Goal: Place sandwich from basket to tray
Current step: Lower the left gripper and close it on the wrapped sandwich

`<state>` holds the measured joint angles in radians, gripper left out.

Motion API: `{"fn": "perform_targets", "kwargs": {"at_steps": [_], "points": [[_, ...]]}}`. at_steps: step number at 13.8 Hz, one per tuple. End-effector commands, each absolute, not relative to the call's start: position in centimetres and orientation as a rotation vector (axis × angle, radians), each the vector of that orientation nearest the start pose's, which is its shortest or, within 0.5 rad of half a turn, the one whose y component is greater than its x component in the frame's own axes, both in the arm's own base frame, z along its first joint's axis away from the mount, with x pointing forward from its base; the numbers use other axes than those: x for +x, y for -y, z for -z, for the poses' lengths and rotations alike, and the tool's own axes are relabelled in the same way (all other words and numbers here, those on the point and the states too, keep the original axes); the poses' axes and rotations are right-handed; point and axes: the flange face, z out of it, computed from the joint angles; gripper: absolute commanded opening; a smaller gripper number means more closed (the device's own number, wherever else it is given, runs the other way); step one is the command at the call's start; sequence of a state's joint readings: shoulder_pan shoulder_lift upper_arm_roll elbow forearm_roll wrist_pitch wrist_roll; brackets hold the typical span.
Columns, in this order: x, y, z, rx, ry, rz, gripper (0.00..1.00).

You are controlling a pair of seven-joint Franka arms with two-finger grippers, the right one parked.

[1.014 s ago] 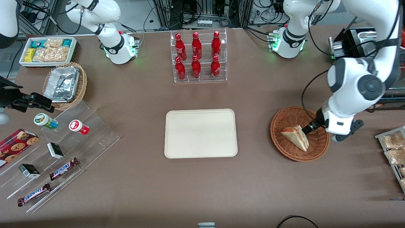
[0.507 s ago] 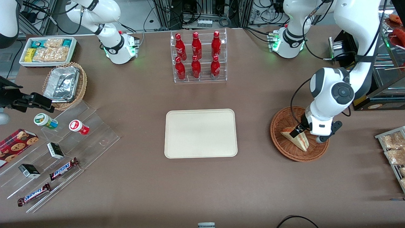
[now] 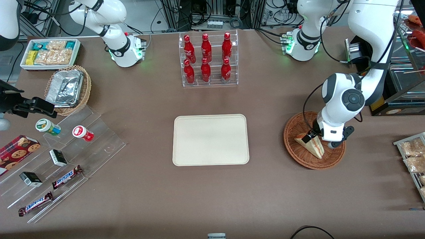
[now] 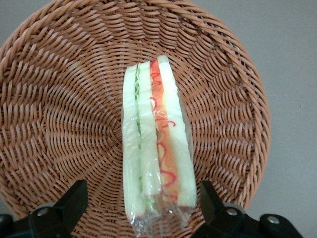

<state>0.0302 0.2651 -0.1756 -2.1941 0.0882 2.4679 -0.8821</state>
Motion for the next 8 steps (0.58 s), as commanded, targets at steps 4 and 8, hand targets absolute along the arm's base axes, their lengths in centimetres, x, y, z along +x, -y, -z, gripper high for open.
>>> {"fn": "perform_targets", "kwargs": {"at_steps": [4, 8], "points": [[55.93, 8.05, -24.48, -2.939, 1.105, 0.096, 0.63], [56.45, 8.09, -25.26, -2.938, 1.123, 0.121, 0.03]]}}
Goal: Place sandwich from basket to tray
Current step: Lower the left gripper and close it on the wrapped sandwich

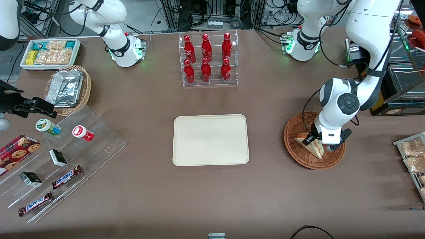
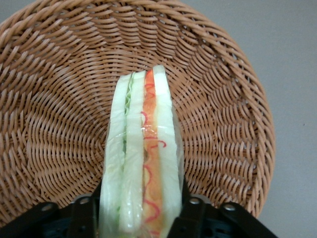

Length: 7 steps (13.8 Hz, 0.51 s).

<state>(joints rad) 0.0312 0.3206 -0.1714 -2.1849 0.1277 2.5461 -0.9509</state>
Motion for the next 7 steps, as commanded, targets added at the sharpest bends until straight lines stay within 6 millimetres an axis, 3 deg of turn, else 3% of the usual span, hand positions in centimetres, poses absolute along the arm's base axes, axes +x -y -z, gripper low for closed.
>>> {"fn": "perform_targets", "kwargs": {"at_steps": [1, 4, 7], "points": [[56.5, 8.1, -25.5, -2.940, 1.121, 0.126, 0.00], [57.0, 8.1, -27.7, -2.933, 1.116, 0.138, 0.00], [57.6, 9.2, -32.6, -2.886, 1.029, 0.057, 0.00]]}}
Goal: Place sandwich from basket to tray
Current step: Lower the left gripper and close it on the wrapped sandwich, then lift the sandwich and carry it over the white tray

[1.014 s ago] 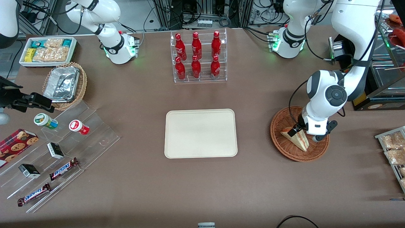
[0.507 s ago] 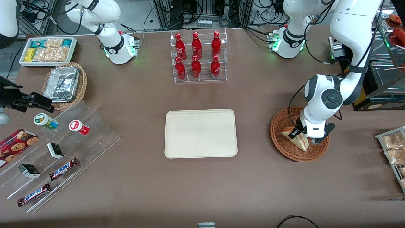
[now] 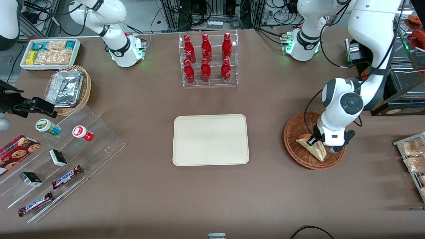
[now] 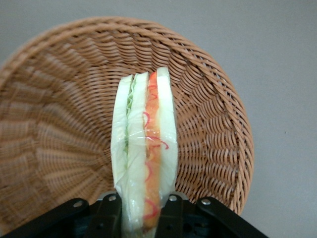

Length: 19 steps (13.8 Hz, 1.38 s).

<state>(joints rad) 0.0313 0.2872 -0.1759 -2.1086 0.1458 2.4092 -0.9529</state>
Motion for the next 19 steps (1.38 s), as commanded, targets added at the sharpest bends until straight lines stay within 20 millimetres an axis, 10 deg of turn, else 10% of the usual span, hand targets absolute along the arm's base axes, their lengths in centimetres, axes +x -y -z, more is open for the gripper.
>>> {"fn": "perform_targets", "kwargs": {"at_steps": [1, 5, 11, 15, 19], "points": [[57.7, 11.2, -34.8, -2.889, 0.980, 0.032, 0.00], [57.8, 19.6, -40.7, -2.935, 0.808, -0.035, 0.00], [54.4, 33.2, -42.3, -3.095, 0.549, -0.031, 0.00], [51.2, 44.7, -37.2, -3.098, 0.202, 0.011, 0.00], [48.4, 50.8, -32.1, -3.071, 0.077, 0.050, 0.00]]}}
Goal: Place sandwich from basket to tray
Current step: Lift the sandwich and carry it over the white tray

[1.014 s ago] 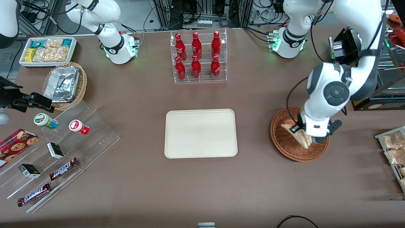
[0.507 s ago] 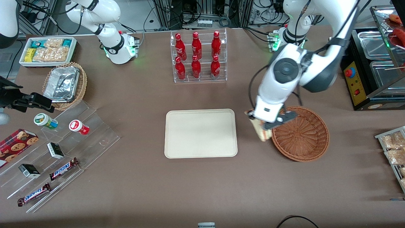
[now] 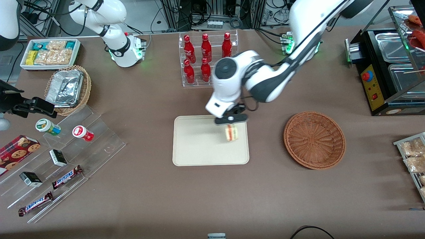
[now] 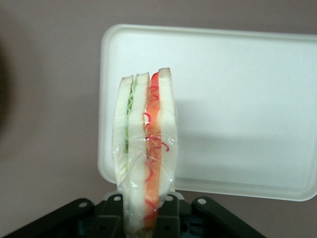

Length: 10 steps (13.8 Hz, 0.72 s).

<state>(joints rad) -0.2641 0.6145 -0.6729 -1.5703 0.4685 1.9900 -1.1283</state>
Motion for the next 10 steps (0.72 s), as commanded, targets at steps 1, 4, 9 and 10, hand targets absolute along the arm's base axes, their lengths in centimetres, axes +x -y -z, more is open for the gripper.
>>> {"fn": "perform_targets", "kwargs": {"at_steps": [1, 4, 9, 10], "points": [[48.1, 51.6, -31.5, -3.078, 0.054, 0.054, 0.00], [47.6, 53.2, -30.0, -3.138, 0.004, 0.082, 0.00], [48.7, 54.7, -25.9, -3.114, -0.053, 0.152, 0.00], [49.0, 55.4, -25.1, -3.114, -0.052, 0.171, 0.00]]}}
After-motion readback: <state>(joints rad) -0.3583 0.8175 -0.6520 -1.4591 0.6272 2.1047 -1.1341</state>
